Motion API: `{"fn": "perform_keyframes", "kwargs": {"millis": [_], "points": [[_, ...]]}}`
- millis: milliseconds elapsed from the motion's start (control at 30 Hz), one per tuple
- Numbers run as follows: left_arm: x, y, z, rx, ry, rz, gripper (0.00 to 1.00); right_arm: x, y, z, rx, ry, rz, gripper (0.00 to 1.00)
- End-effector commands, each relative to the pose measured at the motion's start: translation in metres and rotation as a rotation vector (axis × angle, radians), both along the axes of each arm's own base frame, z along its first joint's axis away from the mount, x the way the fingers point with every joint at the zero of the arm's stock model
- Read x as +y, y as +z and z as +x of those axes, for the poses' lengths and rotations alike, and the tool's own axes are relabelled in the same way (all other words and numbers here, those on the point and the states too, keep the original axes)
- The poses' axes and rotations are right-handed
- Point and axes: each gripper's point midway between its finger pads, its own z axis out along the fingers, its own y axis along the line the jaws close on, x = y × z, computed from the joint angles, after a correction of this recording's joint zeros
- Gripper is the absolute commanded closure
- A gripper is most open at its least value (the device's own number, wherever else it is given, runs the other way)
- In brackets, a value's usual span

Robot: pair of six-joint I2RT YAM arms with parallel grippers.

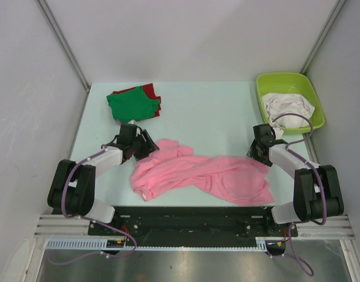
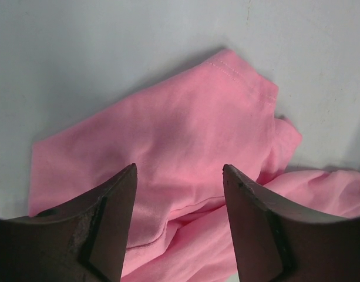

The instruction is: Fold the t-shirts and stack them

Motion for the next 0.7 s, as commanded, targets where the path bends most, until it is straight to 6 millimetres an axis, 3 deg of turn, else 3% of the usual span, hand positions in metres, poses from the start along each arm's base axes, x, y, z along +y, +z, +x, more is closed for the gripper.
{"fn": "perform_keyframes", "kwargs": {"millis": [0, 333, 433, 467, 500, 667], "points": [[-0.009, 0.012, 0.011, -0.032, -0.003, -0.044, 0.35, -0.008, 0.012, -0.010, -0.027, -0.072, -0.029, 0.35], [-0.008, 0.017, 0.009, -0.035, -0.005, -0.045, 0.35, -0.007, -0.016, -0.040, 0.087, -0.213, -0.014, 0.40], [-0.010, 0.016, 0.011, -0.031, -0.007, -0.049, 0.35, -0.002, -0.025, -0.044, 0.110, -0.212, -0.007, 0.68], [-0.010, 0.016, 0.011, -0.030, -0.008, -0.047, 0.35, -0.001, -0.028, -0.043, 0.108, -0.209, -0.002, 0.92], [-0.009, 0.015, 0.011, -0.024, -0.010, -0.043, 0.35, 0.000, -0.031, -0.045, 0.112, -0.207, 0.003, 1.00], [-0.011, 0.017, 0.020, -0.028, -0.016, -0.031, 0.35, 0.006, -0.030, -0.041, 0.088, -0.197, 0.030, 1.00]]}}
